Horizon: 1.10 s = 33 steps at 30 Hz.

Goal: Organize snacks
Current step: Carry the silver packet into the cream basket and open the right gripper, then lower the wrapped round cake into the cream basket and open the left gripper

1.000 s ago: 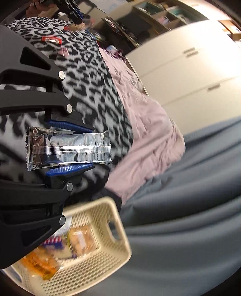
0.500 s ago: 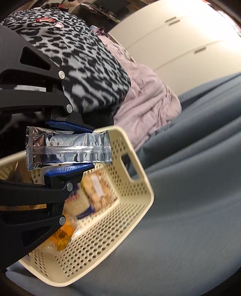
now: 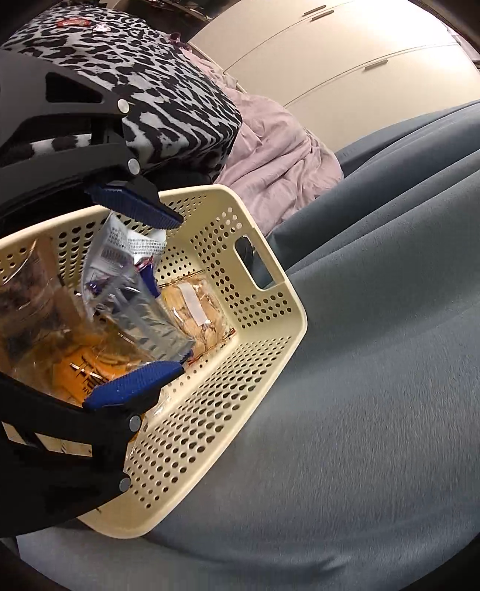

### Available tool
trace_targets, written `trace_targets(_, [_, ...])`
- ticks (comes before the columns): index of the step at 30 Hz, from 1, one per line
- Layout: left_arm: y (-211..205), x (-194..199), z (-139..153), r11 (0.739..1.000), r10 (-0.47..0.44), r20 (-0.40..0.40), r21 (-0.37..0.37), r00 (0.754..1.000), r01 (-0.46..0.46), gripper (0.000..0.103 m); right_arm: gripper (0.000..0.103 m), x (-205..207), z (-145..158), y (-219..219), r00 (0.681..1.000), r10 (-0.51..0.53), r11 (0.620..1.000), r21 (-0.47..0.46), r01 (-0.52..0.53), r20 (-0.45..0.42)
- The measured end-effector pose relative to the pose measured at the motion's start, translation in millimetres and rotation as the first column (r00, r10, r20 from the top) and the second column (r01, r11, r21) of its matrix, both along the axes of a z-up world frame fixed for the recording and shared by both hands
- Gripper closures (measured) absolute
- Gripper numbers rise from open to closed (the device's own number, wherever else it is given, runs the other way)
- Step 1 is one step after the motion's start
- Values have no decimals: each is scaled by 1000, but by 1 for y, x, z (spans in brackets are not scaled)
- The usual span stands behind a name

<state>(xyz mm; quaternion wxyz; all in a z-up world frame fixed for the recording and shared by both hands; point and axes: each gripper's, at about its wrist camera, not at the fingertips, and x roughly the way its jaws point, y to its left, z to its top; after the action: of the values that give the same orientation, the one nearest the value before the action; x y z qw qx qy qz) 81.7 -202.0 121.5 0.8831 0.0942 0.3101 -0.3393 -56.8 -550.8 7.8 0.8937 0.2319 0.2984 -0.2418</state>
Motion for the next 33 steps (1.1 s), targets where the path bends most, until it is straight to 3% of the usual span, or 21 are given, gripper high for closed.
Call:
trace_targets(20, [-113,-27,8,979,-201,-12,-40,980,200,60,23,-59,15,37,999,-24,965,-259,36,47])
trace_targets(33, [-204,-45,-11,949,-314,-73,-43,947,311,60,23,-92,1,38,995,-46,978,-196,63,93])
